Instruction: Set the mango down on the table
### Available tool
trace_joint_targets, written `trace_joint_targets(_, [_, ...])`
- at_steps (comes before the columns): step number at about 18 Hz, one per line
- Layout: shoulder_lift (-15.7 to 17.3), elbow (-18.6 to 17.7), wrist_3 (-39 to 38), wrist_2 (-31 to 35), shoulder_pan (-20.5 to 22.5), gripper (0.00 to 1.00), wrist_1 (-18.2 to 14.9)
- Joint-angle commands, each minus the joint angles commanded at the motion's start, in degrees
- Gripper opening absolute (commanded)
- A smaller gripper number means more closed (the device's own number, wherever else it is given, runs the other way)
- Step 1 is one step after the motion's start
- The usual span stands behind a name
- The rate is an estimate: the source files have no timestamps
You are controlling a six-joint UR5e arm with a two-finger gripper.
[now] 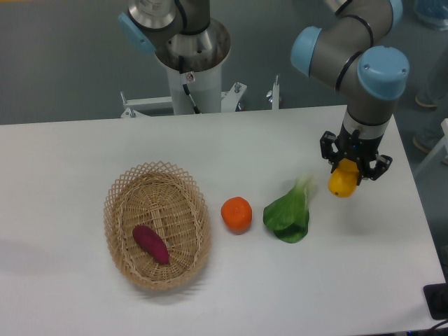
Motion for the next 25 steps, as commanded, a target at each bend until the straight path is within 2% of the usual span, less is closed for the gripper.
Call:
trace_joint_targets(3, [-0.61,-0.18,-4.11,-0.26,-0.35,0.32,0.44])
trace_joint_targets(10, [-3.77,-0.35,-10.88,-0.62,-2.89,0.33,5.62])
trace_joint_targets(15, [-7.99,0.79,-19.68,0.09,-6.58,0.34,12.73])
trace_joint_targets(19, [-10.98,4.21,-25.38,2.63,-9.48,0.39,13.01])
trace_joint_targets(22, [-14.14,7.37,-34.16,5.18,-11.95,0.39,13.01])
trace_joint_targets(25, [-16.34,9.84,-39.37,7.99,-13.8,0.42,13.01])
